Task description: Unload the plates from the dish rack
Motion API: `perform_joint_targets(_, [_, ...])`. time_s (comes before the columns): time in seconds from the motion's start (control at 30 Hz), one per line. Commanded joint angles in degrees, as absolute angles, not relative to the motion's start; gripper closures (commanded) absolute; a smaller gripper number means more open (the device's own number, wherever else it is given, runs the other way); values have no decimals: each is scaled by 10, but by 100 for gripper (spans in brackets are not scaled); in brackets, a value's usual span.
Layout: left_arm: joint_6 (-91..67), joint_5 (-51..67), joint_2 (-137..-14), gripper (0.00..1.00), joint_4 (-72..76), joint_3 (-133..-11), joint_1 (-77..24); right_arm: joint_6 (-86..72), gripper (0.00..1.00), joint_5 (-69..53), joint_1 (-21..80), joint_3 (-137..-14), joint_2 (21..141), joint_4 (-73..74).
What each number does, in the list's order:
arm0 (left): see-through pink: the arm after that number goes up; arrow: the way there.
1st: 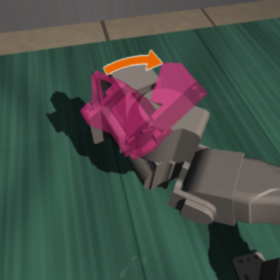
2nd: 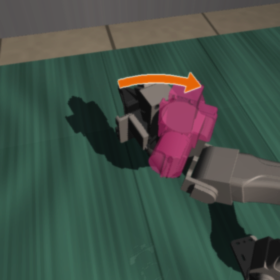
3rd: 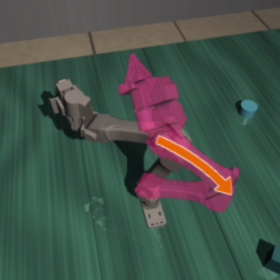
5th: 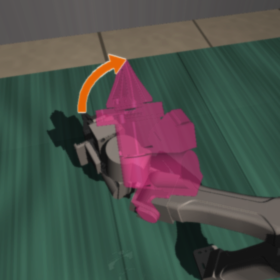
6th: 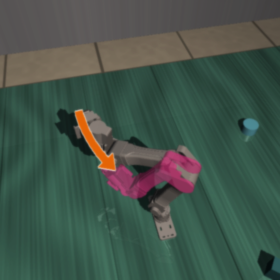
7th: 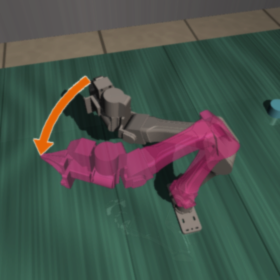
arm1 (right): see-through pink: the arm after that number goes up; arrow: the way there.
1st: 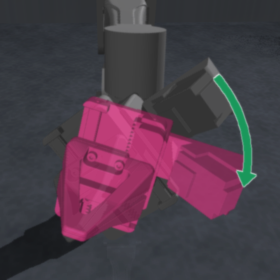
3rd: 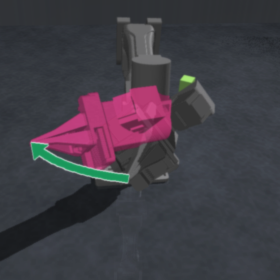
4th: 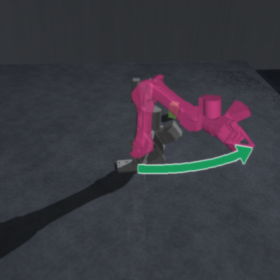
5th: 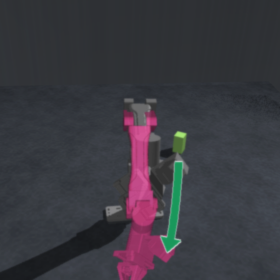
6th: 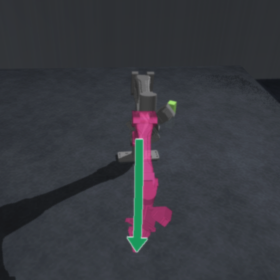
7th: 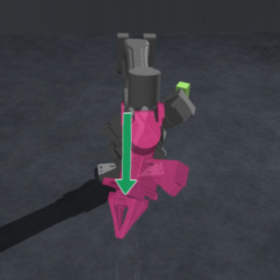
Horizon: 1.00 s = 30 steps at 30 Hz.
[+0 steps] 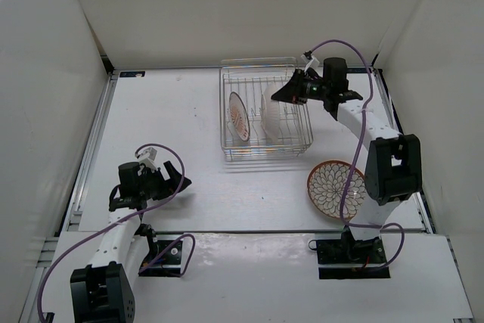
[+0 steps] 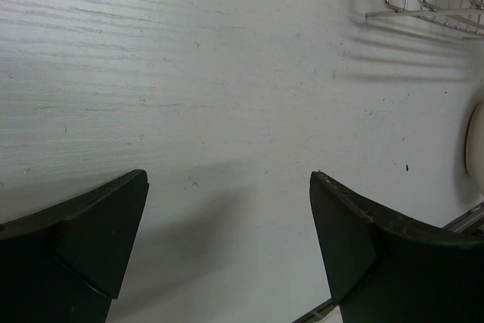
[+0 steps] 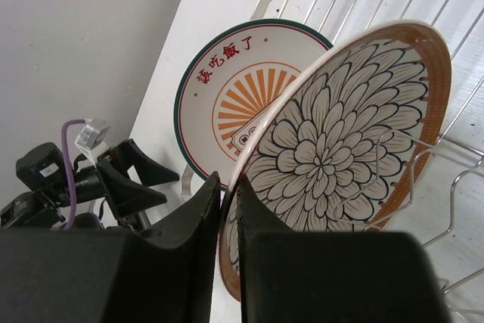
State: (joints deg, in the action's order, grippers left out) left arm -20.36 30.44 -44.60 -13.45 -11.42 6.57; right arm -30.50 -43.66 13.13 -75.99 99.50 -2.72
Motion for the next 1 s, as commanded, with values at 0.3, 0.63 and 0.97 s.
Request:
perform_joint_targets(0.3, [-192, 272, -461, 0, -207, -100, 64, -359, 100, -444, 138, -853, 972, -106])
perform_joint_targets(0.63, [-192, 270, -457, 0, -208, -101, 64, -438, 100, -353, 136, -765, 890, -192])
perform_joint_targets(0.97, [-192, 270, -455, 0, -208, -101, 64, -498, 100, -340, 136, -758, 887, -287])
